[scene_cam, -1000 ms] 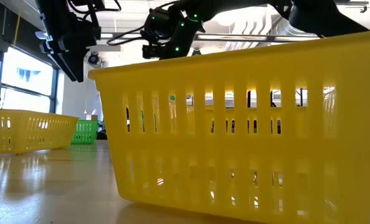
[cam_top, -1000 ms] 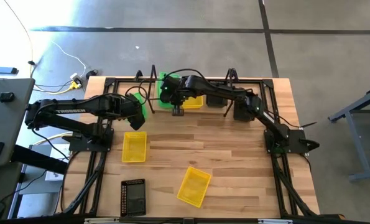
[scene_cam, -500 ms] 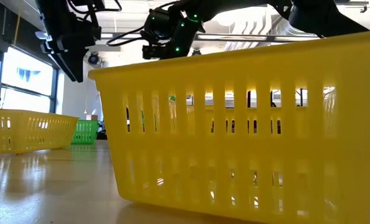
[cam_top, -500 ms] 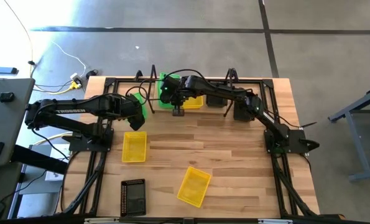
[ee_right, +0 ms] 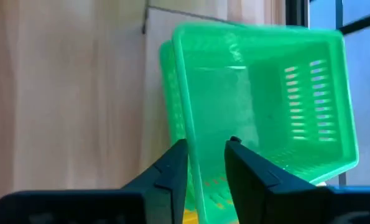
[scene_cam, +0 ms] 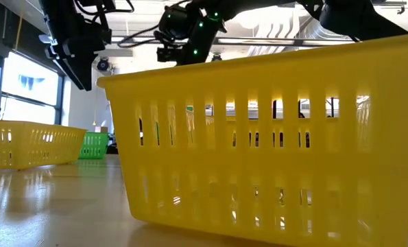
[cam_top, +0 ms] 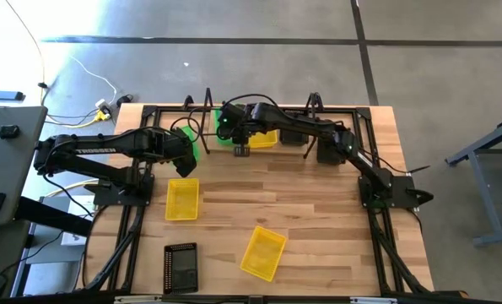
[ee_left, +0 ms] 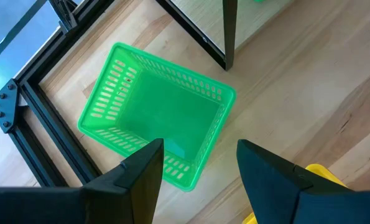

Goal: Stack baskets on shelf by color
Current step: Stack the right green bin on top of the green bin on the shelf, then stack the left yellow bin on top of the yellow bin on the shelf

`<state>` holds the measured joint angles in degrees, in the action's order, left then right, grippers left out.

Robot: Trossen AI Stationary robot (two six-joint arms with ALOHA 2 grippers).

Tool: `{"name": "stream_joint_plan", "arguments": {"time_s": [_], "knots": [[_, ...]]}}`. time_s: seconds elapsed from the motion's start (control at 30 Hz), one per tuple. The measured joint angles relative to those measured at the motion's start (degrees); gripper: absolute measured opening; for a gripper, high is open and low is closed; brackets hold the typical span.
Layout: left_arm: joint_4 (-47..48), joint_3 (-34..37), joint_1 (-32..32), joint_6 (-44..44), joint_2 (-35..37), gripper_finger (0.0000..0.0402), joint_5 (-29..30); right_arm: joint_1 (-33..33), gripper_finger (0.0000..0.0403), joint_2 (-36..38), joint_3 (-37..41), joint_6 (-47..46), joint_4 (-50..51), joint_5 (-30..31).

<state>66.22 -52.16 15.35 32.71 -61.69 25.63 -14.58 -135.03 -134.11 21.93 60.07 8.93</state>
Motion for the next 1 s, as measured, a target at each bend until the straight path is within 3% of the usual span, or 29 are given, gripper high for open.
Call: {"name": "stream_joint_plan", "arguments": {"time_s": [0.3, 0.53, 0.8, 1.0], "knots": [[0.0, 0.0, 0.0, 0.0, 0.0, 0.0195, 0.0, -0.3, 0.0094, 2.1, -0.1, -0.5, -0.1, 3.6], [0.0, 0.0, 0.0, 0.0, 0.0, 0.0195, -2.3, -1.9, 0.0094, 4.1, -0.1, -3.9, 4.2, 1.4], [0.4, 0.0, -1.2, -4.8, 0.0, 0.0195, -12.8, -1.1, 0.0094, 8.1, -0.1, -10.0, 8.7, -1.1], [0.4, 0.0, -5.8, -9.5, 0.2, 0.0195, -20.9, -0.2, 0.0094, 10.3, -0.1, -17.6, 10.7, -1.4]]}}
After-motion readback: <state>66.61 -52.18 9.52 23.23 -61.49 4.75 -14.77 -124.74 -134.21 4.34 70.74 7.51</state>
